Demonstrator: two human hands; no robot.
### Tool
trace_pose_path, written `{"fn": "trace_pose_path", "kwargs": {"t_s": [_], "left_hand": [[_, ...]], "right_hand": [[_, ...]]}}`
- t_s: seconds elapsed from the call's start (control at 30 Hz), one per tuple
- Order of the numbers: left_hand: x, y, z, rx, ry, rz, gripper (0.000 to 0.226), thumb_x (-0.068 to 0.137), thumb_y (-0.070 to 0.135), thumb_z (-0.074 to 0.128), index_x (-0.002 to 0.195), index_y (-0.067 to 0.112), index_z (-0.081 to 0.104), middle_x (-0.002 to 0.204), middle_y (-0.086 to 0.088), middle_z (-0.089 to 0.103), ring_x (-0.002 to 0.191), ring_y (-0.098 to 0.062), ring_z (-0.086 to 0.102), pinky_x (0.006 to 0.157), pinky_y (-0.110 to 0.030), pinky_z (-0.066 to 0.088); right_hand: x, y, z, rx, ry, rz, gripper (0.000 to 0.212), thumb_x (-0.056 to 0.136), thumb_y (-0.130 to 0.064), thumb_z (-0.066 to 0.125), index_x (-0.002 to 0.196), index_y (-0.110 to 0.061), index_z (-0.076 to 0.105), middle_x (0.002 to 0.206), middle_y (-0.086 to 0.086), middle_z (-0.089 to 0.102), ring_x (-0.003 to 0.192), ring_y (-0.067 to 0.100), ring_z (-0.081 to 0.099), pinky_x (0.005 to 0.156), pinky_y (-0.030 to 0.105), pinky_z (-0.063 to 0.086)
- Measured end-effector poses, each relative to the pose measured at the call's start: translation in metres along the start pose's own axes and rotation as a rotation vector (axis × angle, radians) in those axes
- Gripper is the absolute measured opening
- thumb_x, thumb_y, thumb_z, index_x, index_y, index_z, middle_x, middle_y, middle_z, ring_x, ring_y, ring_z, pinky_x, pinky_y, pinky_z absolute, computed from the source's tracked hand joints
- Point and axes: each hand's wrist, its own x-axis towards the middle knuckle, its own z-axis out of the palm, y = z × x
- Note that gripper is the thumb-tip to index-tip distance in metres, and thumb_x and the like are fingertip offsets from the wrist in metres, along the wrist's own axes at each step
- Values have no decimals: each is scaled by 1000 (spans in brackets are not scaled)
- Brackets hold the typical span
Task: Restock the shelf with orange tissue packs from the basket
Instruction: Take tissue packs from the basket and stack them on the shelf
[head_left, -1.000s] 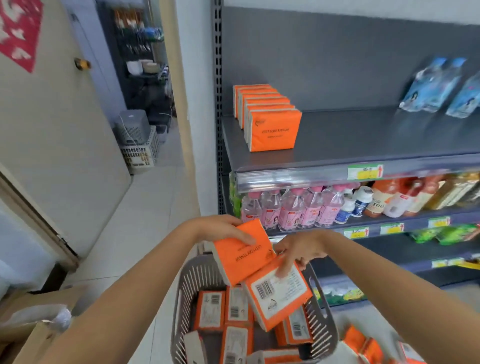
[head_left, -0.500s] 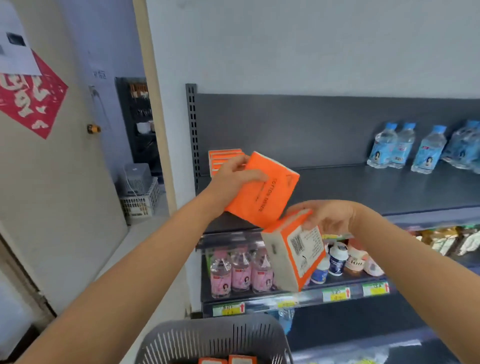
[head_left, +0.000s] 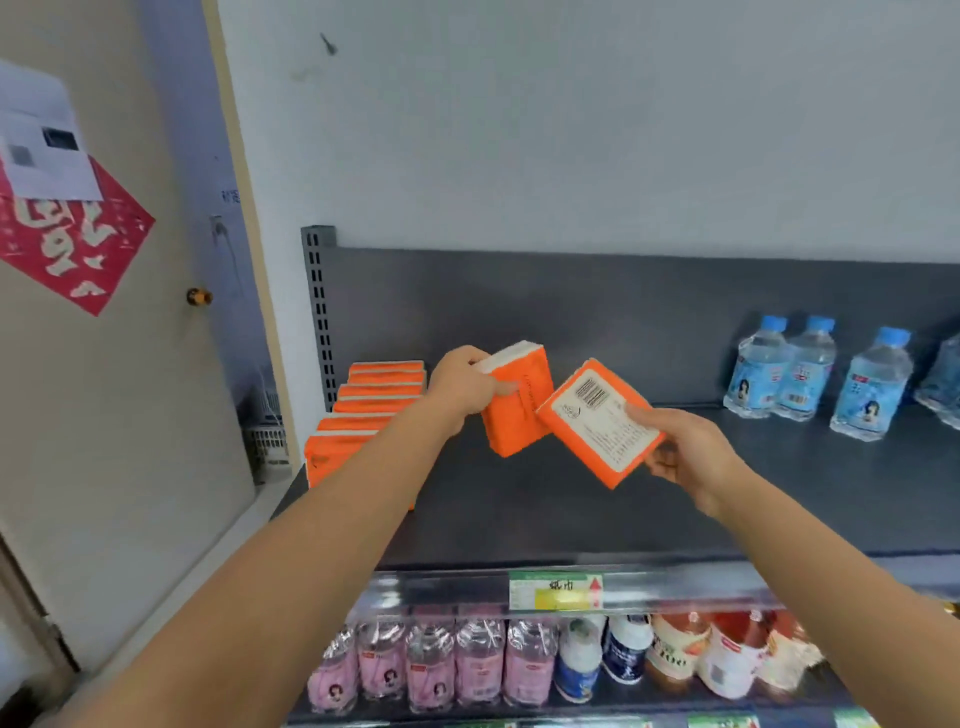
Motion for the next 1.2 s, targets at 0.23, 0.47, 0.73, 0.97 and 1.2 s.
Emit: {"fn": "trace_pose_path", "kwargs": {"t_s": [0.23, 0.47, 0.73, 0.97, 1.2], "left_hand": [[43, -59, 48, -291, 75, -180, 34, 89, 2, 62, 122, 7, 53, 126, -18, 57, 109, -27, 59, 78, -35, 55], [78, -90, 68, -352, 210, -126, 37, 97, 0, 44, 131, 15, 48, 129, -10, 53, 107, -21, 54, 77, -35, 53], [95, -106, 78, 334, 398, -142, 111, 73, 24, 79, 151, 11, 2, 155, -16, 11, 141, -33, 15, 114, -37, 21], [105, -101, 102, 417, 479, -84, 143, 57, 54, 82, 148, 8, -18, 153, -21, 13, 139, -36, 23, 115, -43, 21], [97, -98, 100, 473, 491, -24, 131, 68, 31, 80, 147, 4, -21, 157, -22, -9, 147, -35, -6, 120, -41, -1]], "right_hand": [[49, 13, -15, -69, 246, -117, 29, 84, -34, 70, 96, -11, 56, 78, 7, 72, 45, 11, 62, 50, 25, 49], [70, 33, -13, -417, 268, -326, 32, 73, -40, 75, 91, -33, 50, 91, -11, 64, 79, 15, 65, 66, 38, 53], [73, 38, 4, -794, 181, -508, 33, 72, -33, 70, 82, -30, 38, 84, -13, 56, 67, 4, 55, 55, 25, 38], [78, 46, 13, -1190, 193, -735, 28, 78, -28, 64, 68, -19, 40, 93, -8, 48, 47, 26, 48, 45, 25, 35], [81, 57, 13, -1381, 109, -811, 29, 79, -18, 66, 67, -16, 40, 90, 5, 54, 47, 22, 35, 45, 29, 37]]}}
